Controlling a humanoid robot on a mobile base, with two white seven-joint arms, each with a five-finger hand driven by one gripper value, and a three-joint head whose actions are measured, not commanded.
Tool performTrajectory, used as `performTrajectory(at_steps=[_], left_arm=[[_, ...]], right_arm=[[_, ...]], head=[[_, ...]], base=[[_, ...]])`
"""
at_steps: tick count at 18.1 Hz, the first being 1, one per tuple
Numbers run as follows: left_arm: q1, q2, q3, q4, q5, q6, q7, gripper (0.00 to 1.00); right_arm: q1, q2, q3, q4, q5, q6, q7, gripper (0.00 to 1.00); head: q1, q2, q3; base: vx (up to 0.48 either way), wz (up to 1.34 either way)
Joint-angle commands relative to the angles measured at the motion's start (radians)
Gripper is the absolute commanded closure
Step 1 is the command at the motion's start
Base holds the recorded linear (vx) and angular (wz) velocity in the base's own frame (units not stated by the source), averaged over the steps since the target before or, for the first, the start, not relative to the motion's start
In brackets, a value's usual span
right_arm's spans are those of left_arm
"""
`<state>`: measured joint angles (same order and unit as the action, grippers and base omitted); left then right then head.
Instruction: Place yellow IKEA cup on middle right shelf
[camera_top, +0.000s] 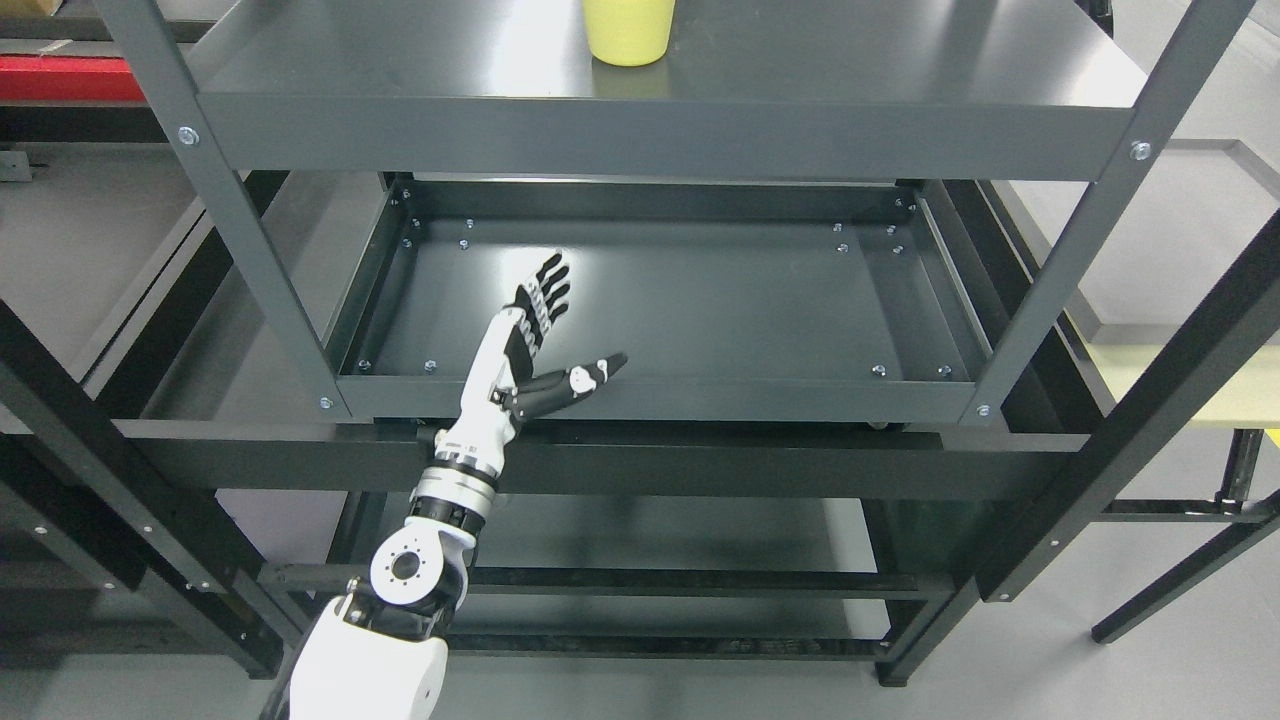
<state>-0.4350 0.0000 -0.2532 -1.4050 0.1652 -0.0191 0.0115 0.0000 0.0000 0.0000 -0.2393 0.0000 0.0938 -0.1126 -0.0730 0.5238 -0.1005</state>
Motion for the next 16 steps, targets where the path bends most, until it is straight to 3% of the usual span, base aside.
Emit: performTrajectory(at_steps=[1,9,16], left_arm=[[0.079,0.017,0.11,-0.216,-0.021,0.13,0.008,0.02],[0.081,0.017,0.103,-0.316,-0.021,0.136,0.008,0.01],[0.113,0.017,0.12,-0.319,-0.021,0.131,0.013,0.01]], right_arm=[[0.014,-0.017,0.017,0.0,-0.025,0.0,-0.004,0.01],[0.014,-0.017,0.017,0.0,-0.025,0.0,-0.004,0.01],[0.014,-0.017,0.017,0.0,-0.025,0.0,-0.004,0.01]], head=[[0.0,0.0,0.0],[0.0,0.0,0.0],[0.0,0.0,0.0]], base=[[0.0,0.0],[0.0,0.0],[0.0,0.0]])
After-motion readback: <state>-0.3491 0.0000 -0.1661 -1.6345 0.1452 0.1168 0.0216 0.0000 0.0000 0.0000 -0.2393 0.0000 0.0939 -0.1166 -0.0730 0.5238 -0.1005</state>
